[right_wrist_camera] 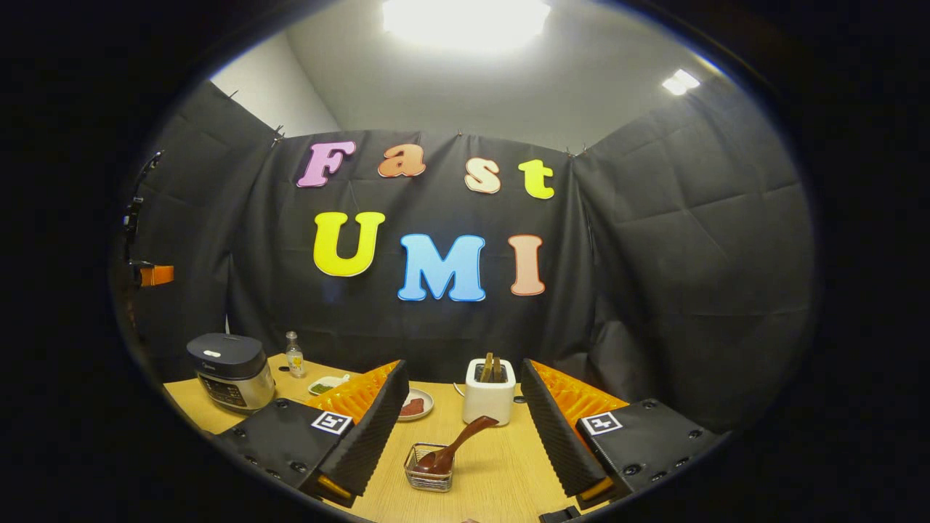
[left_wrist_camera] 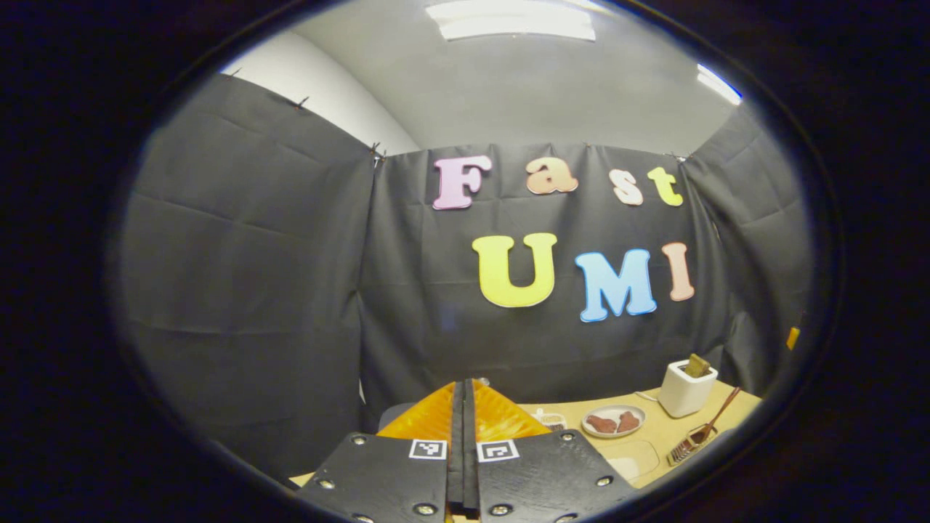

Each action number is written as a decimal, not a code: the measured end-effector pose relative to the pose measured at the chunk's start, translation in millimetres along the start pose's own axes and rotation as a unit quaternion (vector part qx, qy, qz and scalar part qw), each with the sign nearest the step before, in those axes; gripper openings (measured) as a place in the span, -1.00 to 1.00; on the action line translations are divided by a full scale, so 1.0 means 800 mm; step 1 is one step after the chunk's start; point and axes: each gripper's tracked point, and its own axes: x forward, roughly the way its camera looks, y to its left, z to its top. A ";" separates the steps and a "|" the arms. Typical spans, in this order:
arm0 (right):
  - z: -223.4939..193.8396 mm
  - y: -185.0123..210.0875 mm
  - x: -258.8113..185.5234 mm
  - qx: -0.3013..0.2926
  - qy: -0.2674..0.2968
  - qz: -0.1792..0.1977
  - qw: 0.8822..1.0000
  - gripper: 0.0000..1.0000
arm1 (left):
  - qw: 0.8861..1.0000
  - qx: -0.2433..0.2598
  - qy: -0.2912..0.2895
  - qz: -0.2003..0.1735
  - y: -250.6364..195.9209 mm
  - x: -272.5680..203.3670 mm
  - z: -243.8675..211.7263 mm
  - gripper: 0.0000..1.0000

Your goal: Close the left gripper, press the button to open the rice cooker; take a wooden spoon from the chopstick holder with the right hand, scoop a spoonful of rice and pour it into the rice cooker, then put the wooden spoon back into the chopstick holder.

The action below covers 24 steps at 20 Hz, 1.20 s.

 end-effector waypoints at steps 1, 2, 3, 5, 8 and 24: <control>-0.001 0.001 0.002 0.001 0.003 -0.009 1.000 0.93 | 1.000 -0.005 0.006 -0.004 0.006 0.013 -0.007 -1.00; 0.002 0.004 0.003 0.004 0.003 -0.016 1.000 0.97 | 1.000 -0.009 0.012 -0.009 0.011 0.026 -0.015 -0.99; 0.006 0.007 0.006 0.007 0.001 -0.023 1.000 0.94 | 1.000 -0.013 0.019 -0.015 0.015 0.039 -0.022 -0.99; 0.002 0.016 0.012 0.011 0.007 -0.035 0.999 0.93 | 0.999 -0.024 0.041 -0.027 0.022 0.062 -0.047 -1.00; 0.001 0.028 0.019 0.015 0.013 -0.048 0.999 0.97 | 0.996 -0.033 0.074 -0.038 0.032 0.091 -0.087 -0.99; -0.023 0.054 0.040 -0.003 0.054 -0.087 0.995 0.97 | 0.976 -0.040 0.205 -0.060 0.028 0.154 -0.260 -0.99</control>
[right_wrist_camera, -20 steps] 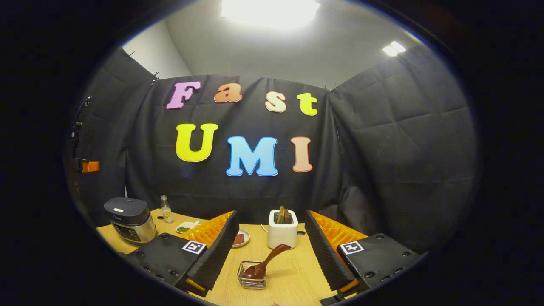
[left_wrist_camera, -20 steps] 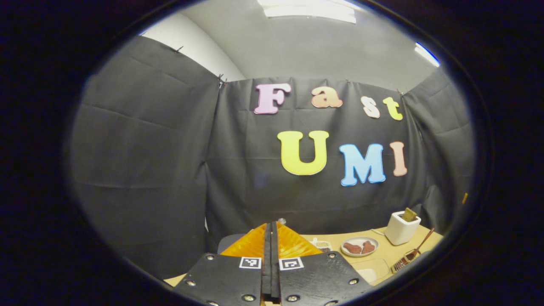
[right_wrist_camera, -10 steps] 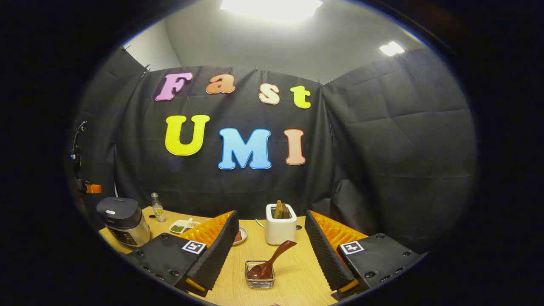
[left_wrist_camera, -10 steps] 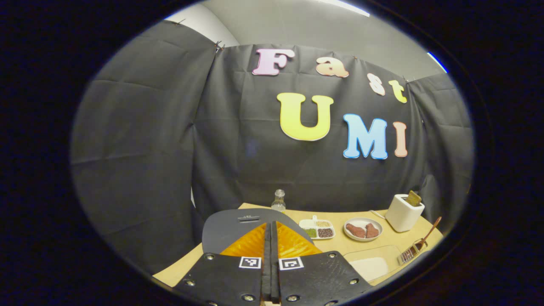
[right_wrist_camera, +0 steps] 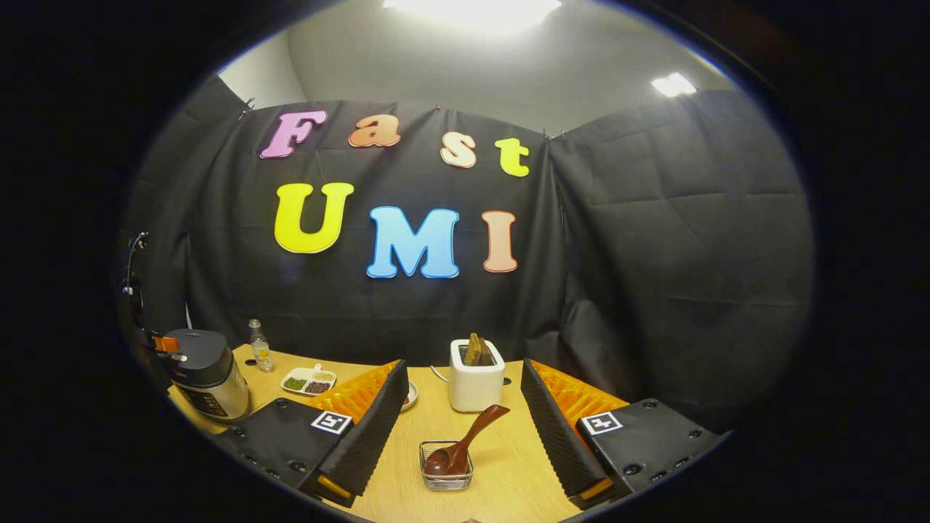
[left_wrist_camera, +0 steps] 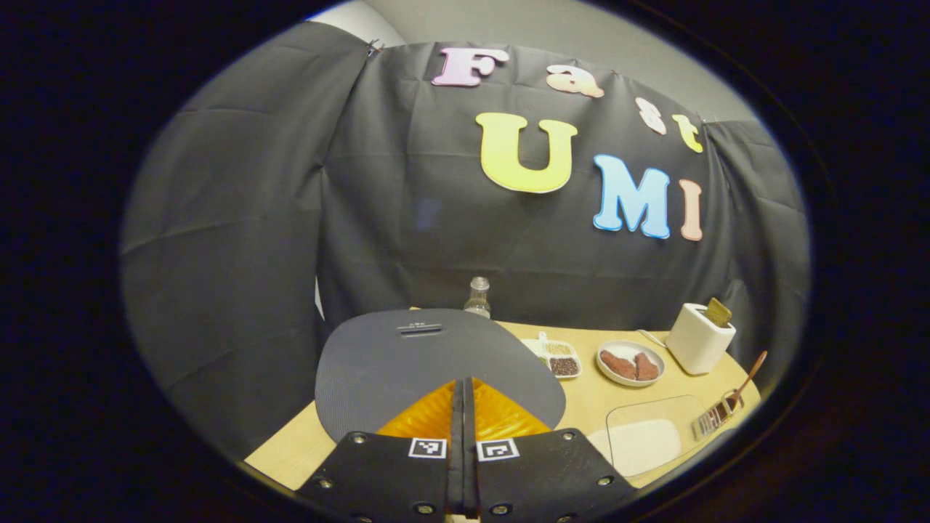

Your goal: Close the left gripper, press the button to open the rice cooker; take a wooden spoon from the chopstick holder with the right hand, scoop a spoonful of rice and pour it into the rice cooker, then put the wooden spoon back into the chopstick holder.

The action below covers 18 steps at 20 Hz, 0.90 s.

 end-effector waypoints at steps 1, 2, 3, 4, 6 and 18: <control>-0.002 0.002 0.002 0.001 0.002 0.002 1.000 0.97 | 1.000 -0.003 0.006 -0.003 -0.003 0.000 -0.005 -1.00; -0.004 0.003 0.003 0.002 0.005 0.003 1.000 0.97 | 1.000 -0.006 0.018 -0.007 -0.006 0.001 -0.013 -0.99; -0.006 0.005 0.005 0.002 0.008 0.005 1.000 0.97 | 1.000 -0.005 0.023 -0.006 -0.006 -0.003 -0.022 -0.99; -0.006 0.006 0.007 0.002 0.010 0.007 1.000 0.97 | 1.000 -0.003 0.021 -0.005 -0.006 -0.002 -0.026 -0.99; -0.006 0.008 0.009 -0.003 0.010 0.012 1.000 0.97 | 1.000 -0.002 0.020 -0.001 -0.006 -0.001 -0.028 -0.96; -0.004 0.004 0.012 0.013 0.001 0.033 0.999 0.97 | 0.999 -0.004 0.039 0.010 -0.006 0.002 -0.020 -0.96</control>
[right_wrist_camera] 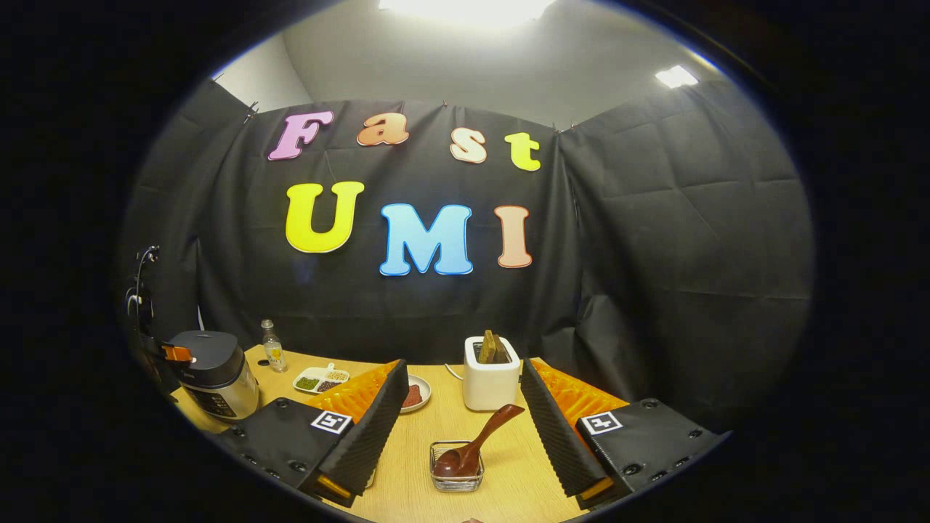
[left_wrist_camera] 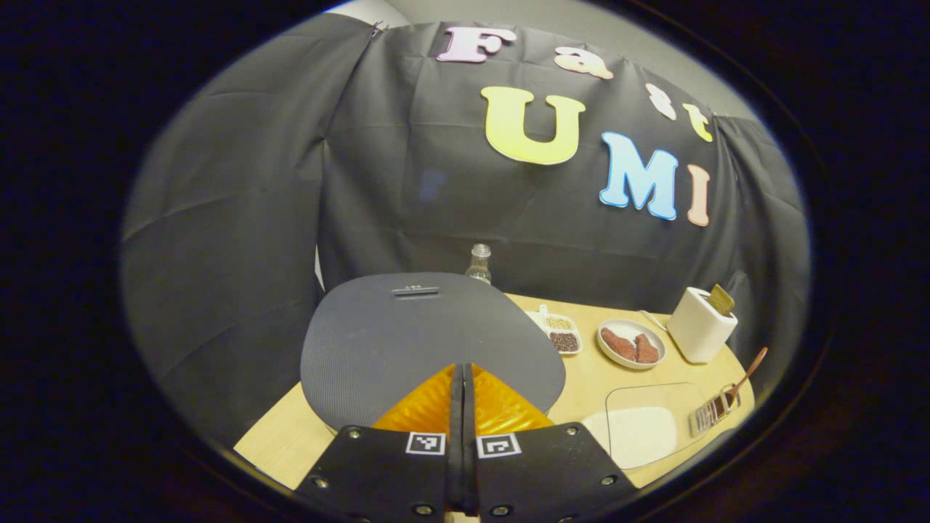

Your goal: Close the left gripper, press the button to open the rice cooker; take a wooden spoon from the chopstick holder with the right hand, scoop a spoonful of rice and pour it into the rice cooker, then put the wooden spoon back into the chopstick holder.

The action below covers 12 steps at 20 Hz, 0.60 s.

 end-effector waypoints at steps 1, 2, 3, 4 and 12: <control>0.001 -0.002 0.000 0.001 -0.001 0.000 1.000 1.00 | 1.000 0.008 -0.011 0.004 -0.001 -0.003 0.010 -0.96; 0.000 -0.005 0.000 0.001 -0.001 -0.001 1.000 0.97 | 0.999 0.015 -0.026 0.009 -0.001 -0.011 0.026 -0.96; 0.000 -0.007 -0.001 0.002 -0.001 -0.001 1.000 0.97 | 0.998 0.026 -0.048 0.012 -0.001 -0.016 0.046 -0.97; -0.001 -0.008 -0.002 0.004 0.000 -0.001 1.000 0.97 | 0.997 0.036 -0.064 0.015 -0.001 -0.021 0.062 -0.97; 0.001 -0.014 0.005 0.007 -0.004 0.009 1.000 0.97 | 0.985 0.035 -0.164 0.040 0.008 -0.059 0.166 -1.00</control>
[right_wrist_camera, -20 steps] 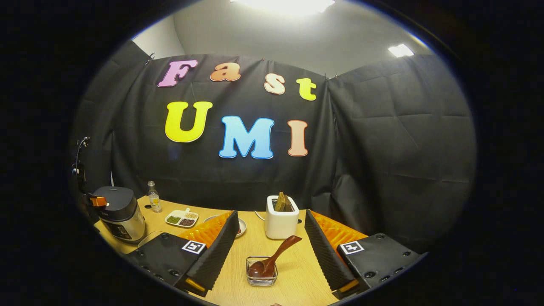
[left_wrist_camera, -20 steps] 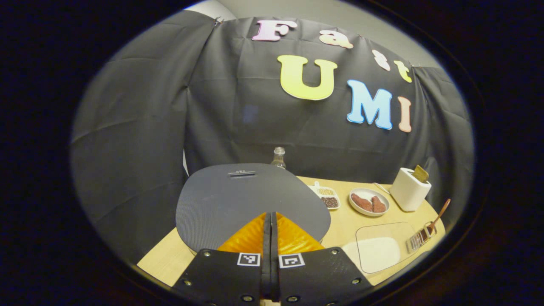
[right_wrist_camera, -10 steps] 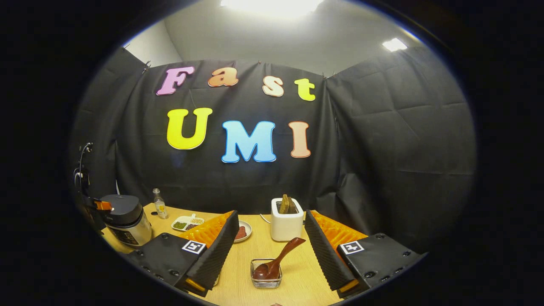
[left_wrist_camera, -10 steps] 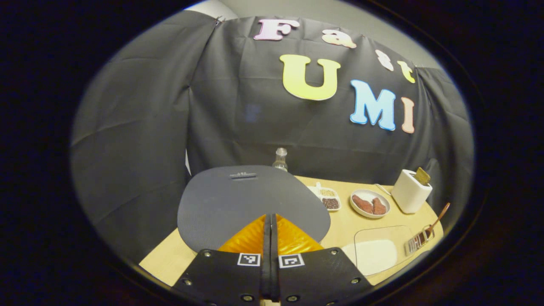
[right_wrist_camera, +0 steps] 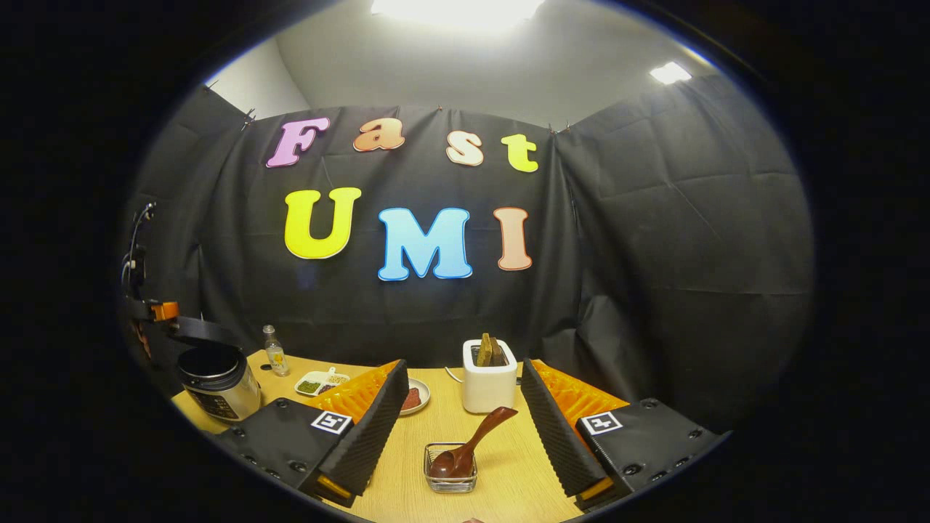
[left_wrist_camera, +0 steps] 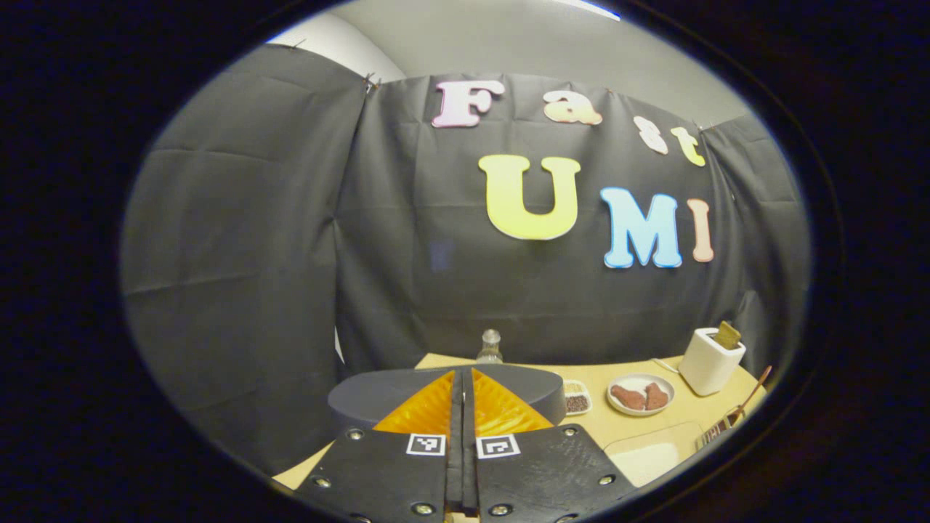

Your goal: Close the left gripper, press the button to open the rice cooker; take a wooden spoon from the chopstick holder with the right hand, scoop a spoonful of rice and pour it into the rice cooker, then put the wooden spoon back into the chopstick holder.

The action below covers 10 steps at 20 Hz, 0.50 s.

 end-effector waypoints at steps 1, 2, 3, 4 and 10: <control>-0.001 -0.001 0.002 -0.001 0.001 0.002 1.000 0.97 | 1.000 0.000 -0.024 0.003 0.000 -0.009 0.023 -0.98; -0.004 -0.003 0.004 -0.001 0.003 0.004 1.000 0.97 | 0.999 -0.004 -0.039 -0.004 -0.008 -0.019 0.037 -0.97; -0.006 -0.002 0.007 0.001 0.007 0.007 1.000 0.97 | 0.999 -0.010 -0.047 -0.013 -0.016 -0.031 0.049 -0.99; -0.009 -0.002 0.009 0.003 0.010 0.010 1.000 0.96 | 0.998 -0.014 -0.053 -0.015 -0.017 -0.041 0.056 -1.00; -0.037 -0.005 0.039 0.008 0.034 0.025 0.999 0.94 | 0.997 -0.008 -0.076 -0.009 -0.016 -0.099 0.081 0.43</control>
